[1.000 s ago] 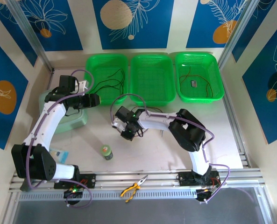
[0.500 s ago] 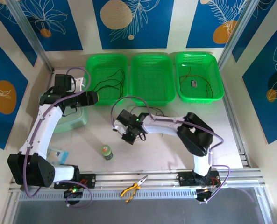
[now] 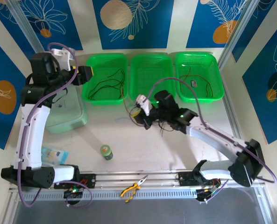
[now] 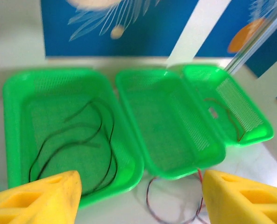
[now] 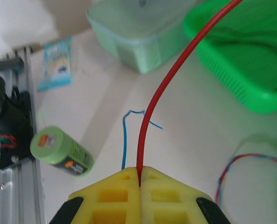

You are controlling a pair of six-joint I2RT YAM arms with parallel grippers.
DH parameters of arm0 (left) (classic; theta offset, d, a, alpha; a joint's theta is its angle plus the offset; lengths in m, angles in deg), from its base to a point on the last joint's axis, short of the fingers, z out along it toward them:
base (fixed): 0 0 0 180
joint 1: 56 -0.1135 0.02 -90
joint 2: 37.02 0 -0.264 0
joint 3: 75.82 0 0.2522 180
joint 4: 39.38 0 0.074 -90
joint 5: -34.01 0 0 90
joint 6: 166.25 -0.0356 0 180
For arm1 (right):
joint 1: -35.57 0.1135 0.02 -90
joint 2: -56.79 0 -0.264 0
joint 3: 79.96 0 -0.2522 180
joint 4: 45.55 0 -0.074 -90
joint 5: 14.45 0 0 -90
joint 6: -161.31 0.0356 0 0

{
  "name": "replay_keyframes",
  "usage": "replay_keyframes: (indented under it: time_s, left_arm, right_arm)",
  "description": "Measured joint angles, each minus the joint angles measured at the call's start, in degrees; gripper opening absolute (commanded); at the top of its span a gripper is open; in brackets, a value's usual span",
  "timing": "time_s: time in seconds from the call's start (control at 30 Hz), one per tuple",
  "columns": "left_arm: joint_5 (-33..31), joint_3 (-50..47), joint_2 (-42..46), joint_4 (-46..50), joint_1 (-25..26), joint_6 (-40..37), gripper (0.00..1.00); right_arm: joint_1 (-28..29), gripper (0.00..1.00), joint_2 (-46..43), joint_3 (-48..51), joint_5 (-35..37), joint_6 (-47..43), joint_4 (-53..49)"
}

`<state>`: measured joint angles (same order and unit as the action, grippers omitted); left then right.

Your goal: Untangle the cables

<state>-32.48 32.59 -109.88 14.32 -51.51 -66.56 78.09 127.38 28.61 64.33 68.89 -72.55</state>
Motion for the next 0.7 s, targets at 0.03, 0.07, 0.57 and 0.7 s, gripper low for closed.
replay_keyframes:
  time_s: [0.03,0.07,0.57,0.7]
  left_arm:
    - [1.55,0.13,0.31,-1.68,0.0,-0.63,0.69]
    - [2.99,0.13,0.44,-2.84,0.0,-0.9,0.69]
    - [25.88,-18.91,6.12,-28.35,9.25,-14.93,0.71]
    - [28.5,-23.5,6.27,-32.5,13.11,-23.3,0.71]
  right_arm:
    - [-1.42,0.0,-1.95,-0.04,-1.29,0.31,0.46]
    - [-2.56,0.0,-3.34,-0.09,-2.25,0.57,0.79]
    - [-14.56,0.0,-8.09,-9.79,-13.05,5.31,2.73]
    - [-14.69,0.0,-6.6,-14.75,-15.21,4.55,1.09]
